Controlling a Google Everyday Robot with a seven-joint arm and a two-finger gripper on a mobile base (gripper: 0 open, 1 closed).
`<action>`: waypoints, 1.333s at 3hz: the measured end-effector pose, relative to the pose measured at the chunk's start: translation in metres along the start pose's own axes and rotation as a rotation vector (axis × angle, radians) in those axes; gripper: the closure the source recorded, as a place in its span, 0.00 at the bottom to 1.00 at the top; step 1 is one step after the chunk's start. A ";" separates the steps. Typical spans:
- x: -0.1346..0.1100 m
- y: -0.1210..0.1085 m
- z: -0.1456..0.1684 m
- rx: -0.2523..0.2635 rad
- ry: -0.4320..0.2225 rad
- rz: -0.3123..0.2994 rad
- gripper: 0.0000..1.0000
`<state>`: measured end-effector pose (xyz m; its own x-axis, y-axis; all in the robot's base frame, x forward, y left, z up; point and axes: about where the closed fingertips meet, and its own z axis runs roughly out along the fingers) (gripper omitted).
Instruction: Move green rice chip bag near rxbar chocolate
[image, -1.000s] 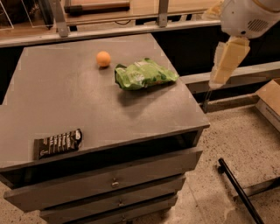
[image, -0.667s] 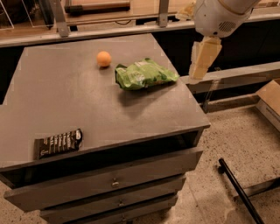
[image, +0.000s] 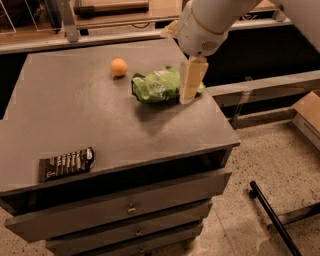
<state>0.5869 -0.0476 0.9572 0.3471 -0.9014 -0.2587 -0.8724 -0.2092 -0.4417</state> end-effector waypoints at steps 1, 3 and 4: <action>-0.001 -0.002 0.033 -0.026 0.012 0.014 0.00; 0.022 -0.010 0.083 -0.073 0.010 0.068 0.00; 0.025 -0.014 0.103 -0.093 -0.012 0.078 0.00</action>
Offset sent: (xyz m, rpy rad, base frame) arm 0.0540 0.0131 -0.0864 -0.0316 0.1032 -0.0659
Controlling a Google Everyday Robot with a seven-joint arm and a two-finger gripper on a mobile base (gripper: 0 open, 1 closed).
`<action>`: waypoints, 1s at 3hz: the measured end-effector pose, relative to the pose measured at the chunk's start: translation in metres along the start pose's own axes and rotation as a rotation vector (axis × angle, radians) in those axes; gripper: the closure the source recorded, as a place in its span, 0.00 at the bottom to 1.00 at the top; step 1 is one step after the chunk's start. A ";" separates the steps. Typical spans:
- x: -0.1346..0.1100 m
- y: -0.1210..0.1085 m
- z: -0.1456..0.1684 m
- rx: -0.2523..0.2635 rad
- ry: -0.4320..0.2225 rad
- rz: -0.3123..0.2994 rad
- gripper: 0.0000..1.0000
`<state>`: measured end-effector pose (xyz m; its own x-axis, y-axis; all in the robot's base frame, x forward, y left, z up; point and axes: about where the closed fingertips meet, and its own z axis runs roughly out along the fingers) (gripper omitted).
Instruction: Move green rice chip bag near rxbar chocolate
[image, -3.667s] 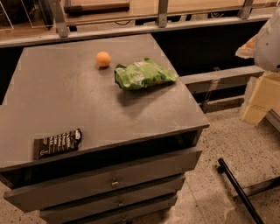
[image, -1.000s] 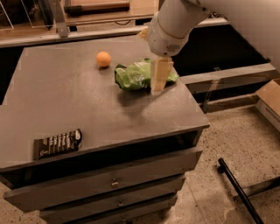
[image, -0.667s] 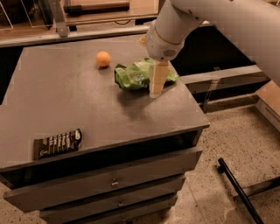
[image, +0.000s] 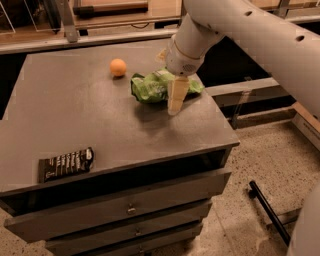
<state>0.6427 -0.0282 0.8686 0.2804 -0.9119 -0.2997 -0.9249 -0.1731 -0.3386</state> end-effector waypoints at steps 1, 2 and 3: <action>-0.009 -0.005 0.022 -0.032 -0.037 -0.007 0.21; -0.018 -0.008 0.028 -0.045 -0.072 -0.016 0.45; -0.018 -0.012 0.020 -0.028 -0.120 -0.006 0.68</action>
Offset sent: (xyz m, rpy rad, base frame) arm 0.0115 0.0369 -0.0141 0.0814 0.0585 0.0751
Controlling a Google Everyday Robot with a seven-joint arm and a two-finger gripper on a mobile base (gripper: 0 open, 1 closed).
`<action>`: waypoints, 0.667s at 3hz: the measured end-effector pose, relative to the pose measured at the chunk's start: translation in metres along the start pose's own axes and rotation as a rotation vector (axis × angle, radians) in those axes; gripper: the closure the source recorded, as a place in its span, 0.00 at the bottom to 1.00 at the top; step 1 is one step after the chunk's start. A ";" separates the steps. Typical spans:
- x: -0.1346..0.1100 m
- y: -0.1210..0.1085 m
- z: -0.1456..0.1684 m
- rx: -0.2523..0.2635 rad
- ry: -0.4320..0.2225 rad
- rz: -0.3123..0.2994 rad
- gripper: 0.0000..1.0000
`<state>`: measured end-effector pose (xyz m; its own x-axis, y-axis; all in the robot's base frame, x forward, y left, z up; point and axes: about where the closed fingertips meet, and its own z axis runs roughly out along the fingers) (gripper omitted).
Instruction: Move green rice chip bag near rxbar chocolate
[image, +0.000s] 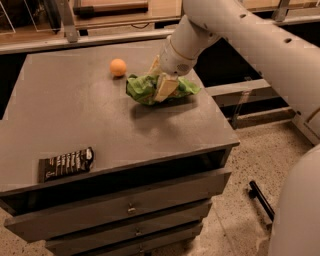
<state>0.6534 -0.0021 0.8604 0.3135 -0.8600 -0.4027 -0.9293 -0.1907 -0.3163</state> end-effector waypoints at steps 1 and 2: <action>-0.006 -0.001 -0.031 0.052 -0.093 -0.005 0.92; -0.019 0.009 -0.072 0.094 -0.173 -0.026 1.00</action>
Offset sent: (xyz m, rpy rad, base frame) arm -0.0643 -0.0387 0.1292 0.2912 -0.1188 0.0718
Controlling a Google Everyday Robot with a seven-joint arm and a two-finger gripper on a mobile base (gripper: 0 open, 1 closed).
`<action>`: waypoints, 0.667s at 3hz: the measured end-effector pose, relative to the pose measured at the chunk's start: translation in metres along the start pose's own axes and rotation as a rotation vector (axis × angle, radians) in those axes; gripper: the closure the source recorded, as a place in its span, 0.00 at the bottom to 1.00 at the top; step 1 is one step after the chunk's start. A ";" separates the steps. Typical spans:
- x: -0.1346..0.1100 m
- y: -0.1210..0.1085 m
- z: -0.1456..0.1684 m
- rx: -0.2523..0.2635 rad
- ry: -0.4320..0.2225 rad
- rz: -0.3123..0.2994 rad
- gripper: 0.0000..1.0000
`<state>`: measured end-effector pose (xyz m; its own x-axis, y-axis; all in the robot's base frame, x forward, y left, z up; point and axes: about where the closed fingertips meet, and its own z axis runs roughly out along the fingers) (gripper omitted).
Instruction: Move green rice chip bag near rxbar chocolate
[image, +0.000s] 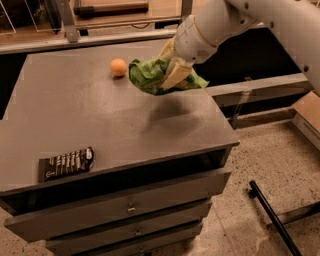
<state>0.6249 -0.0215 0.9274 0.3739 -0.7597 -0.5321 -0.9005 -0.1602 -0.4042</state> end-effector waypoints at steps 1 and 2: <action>-0.035 0.014 -0.023 0.000 -0.050 -0.055 1.00; -0.077 0.036 -0.021 -0.048 -0.073 -0.134 1.00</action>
Offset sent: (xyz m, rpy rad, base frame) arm -0.1169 0.0805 0.0531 -0.0146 -0.0412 0.2879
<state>0.5588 0.0184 0.9691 0.5052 -0.6817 -0.5292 -0.8503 -0.2885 -0.4402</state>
